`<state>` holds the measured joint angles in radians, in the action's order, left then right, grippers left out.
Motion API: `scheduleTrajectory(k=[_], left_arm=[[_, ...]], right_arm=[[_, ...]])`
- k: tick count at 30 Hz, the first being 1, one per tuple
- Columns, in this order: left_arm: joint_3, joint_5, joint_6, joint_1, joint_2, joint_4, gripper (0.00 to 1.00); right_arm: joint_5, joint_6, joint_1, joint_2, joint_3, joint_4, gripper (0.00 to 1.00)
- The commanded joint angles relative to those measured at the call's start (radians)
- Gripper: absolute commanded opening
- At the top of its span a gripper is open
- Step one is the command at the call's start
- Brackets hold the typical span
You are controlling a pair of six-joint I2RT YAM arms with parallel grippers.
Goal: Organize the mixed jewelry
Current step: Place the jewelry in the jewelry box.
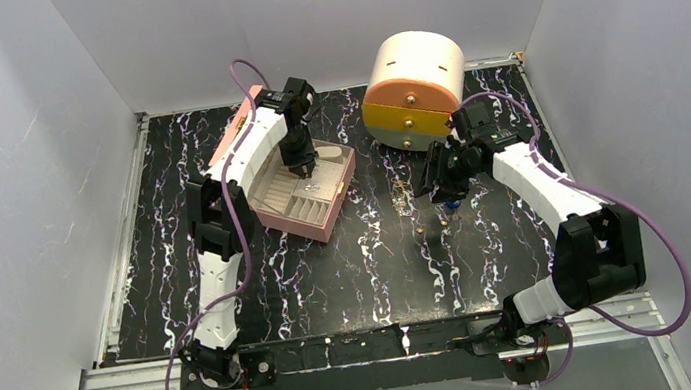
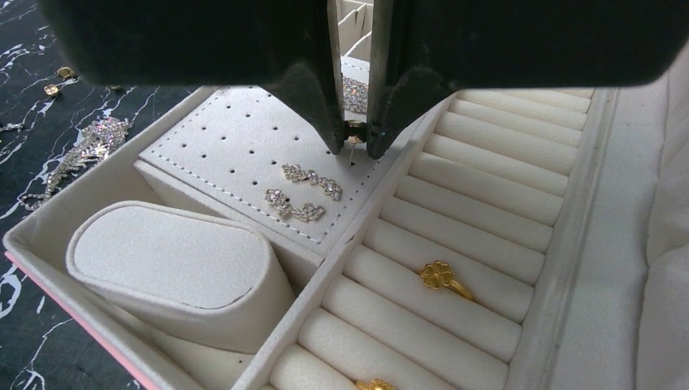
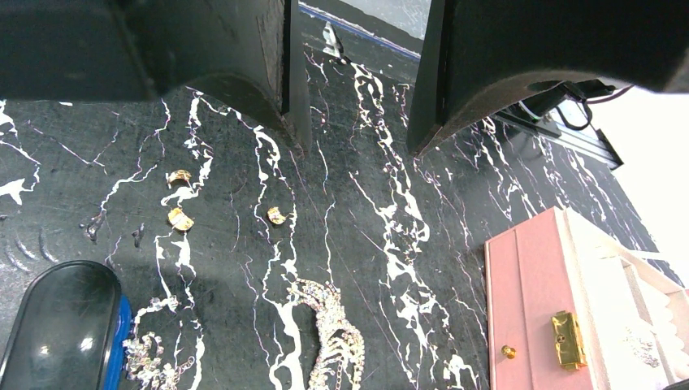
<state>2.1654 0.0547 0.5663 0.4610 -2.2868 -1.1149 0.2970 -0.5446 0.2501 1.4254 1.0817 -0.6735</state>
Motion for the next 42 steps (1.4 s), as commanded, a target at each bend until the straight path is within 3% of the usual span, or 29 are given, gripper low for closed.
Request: scheduleTrajectory(k=[1, 14, 33, 42], left_arm=[[-0.022, -0.034, -0.006, 0.021, 0.058, 0.008, 0.05], [-0.004, 0.071, 0.009, 0.021, 0.054, -0.053, 0.05], [-0.023, 0.036, 0.006, 0.022, 0.091, -0.066, 0.02], [-0.038, 0.028, 0.015, 0.022, 0.085, 0.006, 0.02]], right_arm=[[-0.001, 0.015, 0.002, -0.040, -0.009, 0.023, 0.56], [-0.001, 0.015, 0.003, -0.043, -0.008, 0.023, 0.56], [0.000, 0.015, 0.003, -0.049, -0.017, 0.025, 0.56], [0.001, 0.017, 0.003, -0.052, -0.020, 0.027, 0.56]])
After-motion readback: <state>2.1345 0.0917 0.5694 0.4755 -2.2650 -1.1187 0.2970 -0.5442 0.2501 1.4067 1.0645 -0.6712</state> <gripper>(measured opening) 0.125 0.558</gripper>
